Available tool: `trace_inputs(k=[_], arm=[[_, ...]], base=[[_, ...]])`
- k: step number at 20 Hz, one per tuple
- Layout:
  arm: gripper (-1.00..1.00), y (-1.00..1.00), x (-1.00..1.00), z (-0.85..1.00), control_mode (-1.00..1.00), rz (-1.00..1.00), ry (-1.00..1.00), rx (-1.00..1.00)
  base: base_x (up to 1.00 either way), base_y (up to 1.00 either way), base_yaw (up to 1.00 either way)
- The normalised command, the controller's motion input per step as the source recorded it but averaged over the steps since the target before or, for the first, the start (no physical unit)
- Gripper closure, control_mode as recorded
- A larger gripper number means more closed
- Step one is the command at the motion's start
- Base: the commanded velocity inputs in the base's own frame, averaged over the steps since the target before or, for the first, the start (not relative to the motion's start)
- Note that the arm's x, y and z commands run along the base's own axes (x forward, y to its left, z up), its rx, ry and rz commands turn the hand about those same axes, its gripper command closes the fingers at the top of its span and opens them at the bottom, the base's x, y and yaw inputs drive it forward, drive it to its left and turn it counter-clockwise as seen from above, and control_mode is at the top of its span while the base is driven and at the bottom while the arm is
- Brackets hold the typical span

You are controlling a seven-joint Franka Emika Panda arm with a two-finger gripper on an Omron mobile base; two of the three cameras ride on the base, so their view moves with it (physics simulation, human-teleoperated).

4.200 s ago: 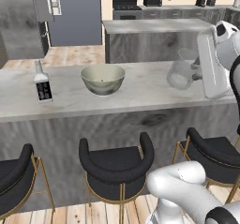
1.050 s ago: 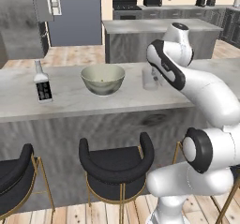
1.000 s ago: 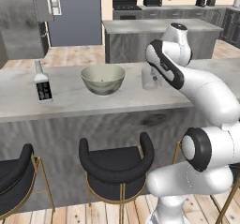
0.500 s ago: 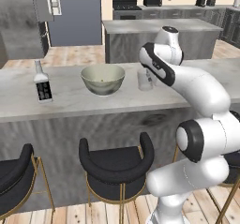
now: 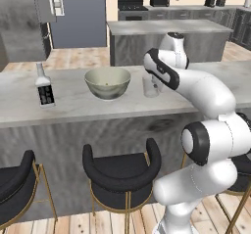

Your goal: There is a bowl on the dining counter. Grab a lemon wedge from the fridge and place it in the bowl. Then get the liquor bottle and glass cup from the cabinet and place them next to the bowl.

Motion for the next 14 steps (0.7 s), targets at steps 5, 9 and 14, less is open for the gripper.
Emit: trace_inputs(k=[5,9,14], arm=[[-1.00,0.00,0.09,-0.17,-1.00,0.00,0.00,0.00],[-1.00,0.00,0.03,-0.15,-1.00,0.00,0.00,0.00],[-1.00,0.00,-0.05,0.00,-1.00,0.00,-0.01,0.00]], base=[[0.00,0.00,0.00],[0.00,0.00,0.00],[0.00,0.00,0.00]])
